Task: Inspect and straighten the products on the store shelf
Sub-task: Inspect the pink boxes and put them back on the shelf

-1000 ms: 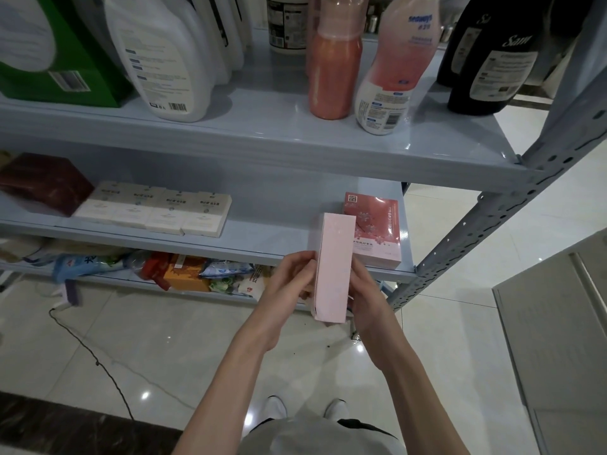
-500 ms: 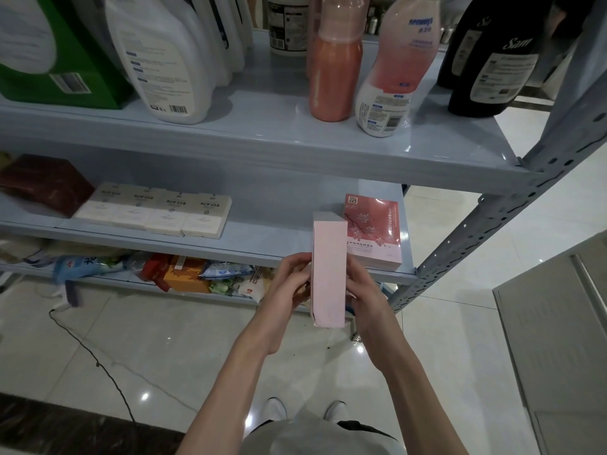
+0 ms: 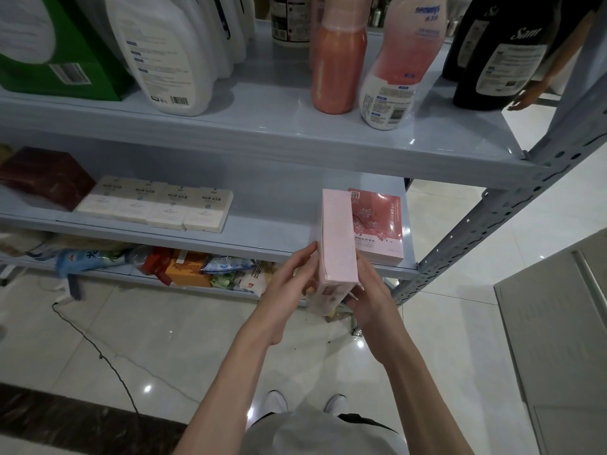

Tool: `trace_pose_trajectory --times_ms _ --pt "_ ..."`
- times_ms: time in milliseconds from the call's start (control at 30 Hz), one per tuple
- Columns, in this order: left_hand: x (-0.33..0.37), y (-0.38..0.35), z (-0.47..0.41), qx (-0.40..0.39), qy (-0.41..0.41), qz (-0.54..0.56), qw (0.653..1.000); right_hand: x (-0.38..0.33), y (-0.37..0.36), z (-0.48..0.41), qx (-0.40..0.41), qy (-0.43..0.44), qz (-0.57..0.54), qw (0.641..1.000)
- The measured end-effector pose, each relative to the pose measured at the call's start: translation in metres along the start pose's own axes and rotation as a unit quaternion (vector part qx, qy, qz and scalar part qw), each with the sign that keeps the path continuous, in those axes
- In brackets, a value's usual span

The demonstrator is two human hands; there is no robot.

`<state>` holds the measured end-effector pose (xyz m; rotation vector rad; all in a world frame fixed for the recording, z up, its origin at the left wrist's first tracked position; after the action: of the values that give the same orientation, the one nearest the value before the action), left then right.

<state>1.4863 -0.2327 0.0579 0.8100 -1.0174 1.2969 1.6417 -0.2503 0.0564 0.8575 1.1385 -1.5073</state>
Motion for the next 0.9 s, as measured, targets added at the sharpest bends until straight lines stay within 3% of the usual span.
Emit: trace_pose_trajectory --times_ms 500,900 --pt "0.012 -0.005 0.006 -0.009 0.003 -0.032 0.999 -0.001 -0.001 -0.002 -0.009 0.007 0.056 0.998" --pt "0.006 0.006 0.006 -0.047 0.020 -0.025 0.998 -0.014 0.002 0.002 0.022 0.011 0.021 0.999"
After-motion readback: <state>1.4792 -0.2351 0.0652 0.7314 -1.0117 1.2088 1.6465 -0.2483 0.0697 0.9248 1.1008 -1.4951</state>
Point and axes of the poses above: each hand's wrist, its own z-axis away from the middle knuckle, its own y-axis out of the back of the hand, x = y × z, the point moved 2 cm from there along -z, towards the middle knuckle, and after that the axes turned 2 degrees about -z, right-handed, at the moved point
